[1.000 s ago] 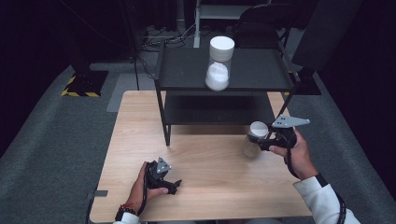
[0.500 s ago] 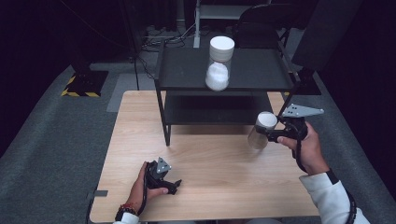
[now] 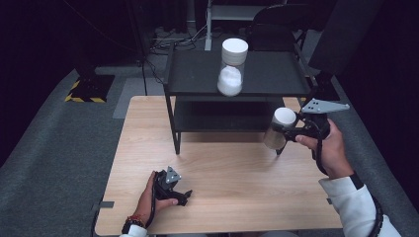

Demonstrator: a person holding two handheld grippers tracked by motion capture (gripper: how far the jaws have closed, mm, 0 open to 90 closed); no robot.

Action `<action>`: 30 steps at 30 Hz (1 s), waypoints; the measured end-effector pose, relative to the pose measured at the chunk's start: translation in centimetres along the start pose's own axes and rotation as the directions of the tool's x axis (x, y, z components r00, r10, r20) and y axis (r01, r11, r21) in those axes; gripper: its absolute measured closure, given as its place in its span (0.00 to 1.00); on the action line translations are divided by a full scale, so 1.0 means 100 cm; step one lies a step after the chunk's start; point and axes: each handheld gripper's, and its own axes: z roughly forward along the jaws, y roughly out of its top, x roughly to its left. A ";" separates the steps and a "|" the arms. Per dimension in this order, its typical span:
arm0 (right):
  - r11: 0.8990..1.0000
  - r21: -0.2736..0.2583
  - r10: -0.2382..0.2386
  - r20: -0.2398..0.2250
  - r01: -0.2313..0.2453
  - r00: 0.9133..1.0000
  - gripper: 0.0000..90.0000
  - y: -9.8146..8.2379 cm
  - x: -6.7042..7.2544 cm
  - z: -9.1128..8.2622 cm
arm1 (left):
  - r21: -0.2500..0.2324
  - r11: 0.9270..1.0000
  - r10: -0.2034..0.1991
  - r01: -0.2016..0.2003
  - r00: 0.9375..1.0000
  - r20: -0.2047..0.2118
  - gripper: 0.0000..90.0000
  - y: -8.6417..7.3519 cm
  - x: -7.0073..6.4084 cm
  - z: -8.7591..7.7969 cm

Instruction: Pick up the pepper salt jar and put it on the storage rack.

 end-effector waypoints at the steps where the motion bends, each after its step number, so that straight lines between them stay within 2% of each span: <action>1: 1.000 -0.003 -0.002 0.001 0.002 1.000 0.37 0.003 0.000 -0.001 | 0.000 1.000 0.000 0.000 1.000 0.000 0.00 0.000 0.000 0.000; 12: 0.999 -0.027 -0.022 0.005 0.022 1.000 0.37 0.038 0.003 -0.016 | 0.000 1.000 0.000 0.000 1.000 0.000 0.00 0.000 0.000 0.000; 25: 0.999 -0.010 -0.030 0.001 0.030 1.000 0.37 0.068 0.007 -0.024 | 0.000 1.000 0.000 0.000 1.000 0.000 0.00 0.000 0.000 0.000; 30: 0.999 -0.021 -0.028 0.000 0.028 1.000 0.37 0.076 0.007 -0.027 | -0.002 1.000 -0.004 0.004 1.000 0.001 0.00 0.000 0.000 0.000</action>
